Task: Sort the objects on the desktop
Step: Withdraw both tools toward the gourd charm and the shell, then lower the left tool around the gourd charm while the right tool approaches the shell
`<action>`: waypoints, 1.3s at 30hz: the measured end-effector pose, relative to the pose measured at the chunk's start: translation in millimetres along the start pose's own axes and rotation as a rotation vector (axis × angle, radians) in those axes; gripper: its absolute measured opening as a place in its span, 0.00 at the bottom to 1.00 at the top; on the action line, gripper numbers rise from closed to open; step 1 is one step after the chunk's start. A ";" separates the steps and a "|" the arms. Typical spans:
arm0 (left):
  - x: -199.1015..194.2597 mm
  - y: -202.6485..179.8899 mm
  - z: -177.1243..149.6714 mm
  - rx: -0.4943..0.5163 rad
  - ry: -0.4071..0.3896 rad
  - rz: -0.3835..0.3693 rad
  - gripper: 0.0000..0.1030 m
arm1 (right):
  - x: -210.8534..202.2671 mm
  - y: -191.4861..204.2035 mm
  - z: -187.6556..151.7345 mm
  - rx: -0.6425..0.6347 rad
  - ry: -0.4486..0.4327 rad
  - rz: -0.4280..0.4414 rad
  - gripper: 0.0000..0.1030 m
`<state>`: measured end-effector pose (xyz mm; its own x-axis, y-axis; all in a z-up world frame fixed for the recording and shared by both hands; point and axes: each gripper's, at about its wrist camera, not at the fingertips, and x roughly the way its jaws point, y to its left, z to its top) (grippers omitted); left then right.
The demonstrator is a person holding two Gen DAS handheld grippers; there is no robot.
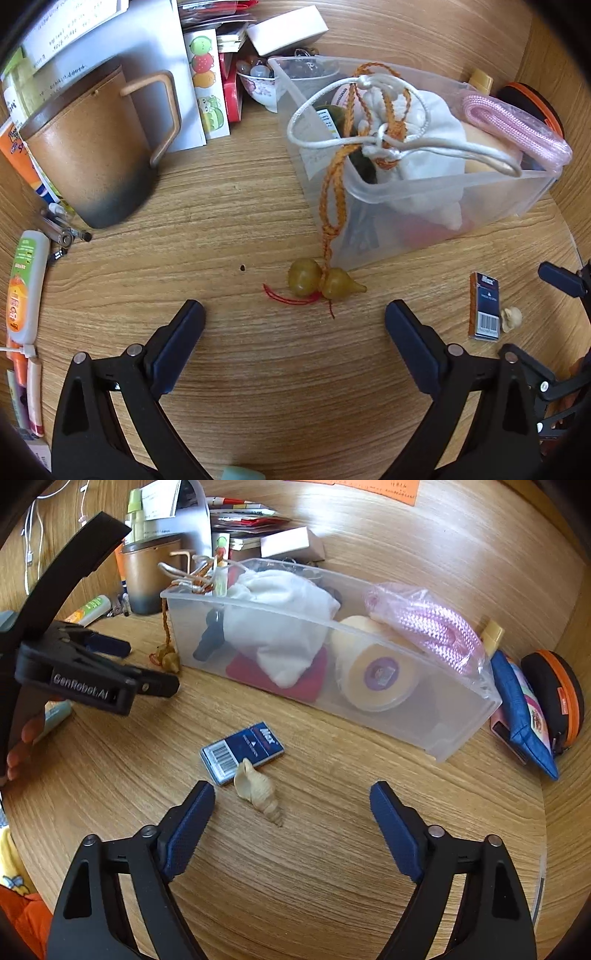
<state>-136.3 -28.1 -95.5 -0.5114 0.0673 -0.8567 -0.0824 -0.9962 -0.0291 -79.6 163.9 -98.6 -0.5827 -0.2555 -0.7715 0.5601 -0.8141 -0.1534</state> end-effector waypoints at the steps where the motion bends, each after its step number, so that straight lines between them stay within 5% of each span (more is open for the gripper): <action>1: 0.8 -0.7 0.1 0.003 -0.001 0.005 0.96 | 0.8 -0.1 -1.5 -0.010 0.007 0.004 0.74; 16: 3.6 -9.6 3.6 0.004 -0.048 0.031 0.94 | -2.8 -11.8 -6.9 -0.052 -0.003 0.125 0.50; 29: 2.1 7.7 14.6 0.027 -0.043 0.012 0.63 | 1.9 -19.3 -5.7 -0.020 0.009 0.198 0.37; 39: -8.8 13.6 8.0 0.045 -0.038 0.002 0.56 | 0.3 -13.4 -8.9 -0.022 0.017 0.197 0.27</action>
<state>-139.7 -41.8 -84.2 -0.5440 0.0678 -0.8363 -0.1191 -0.9929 -0.0031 -82.1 179.3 -102.2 -0.4505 -0.3993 -0.7985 0.6750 -0.7377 -0.0120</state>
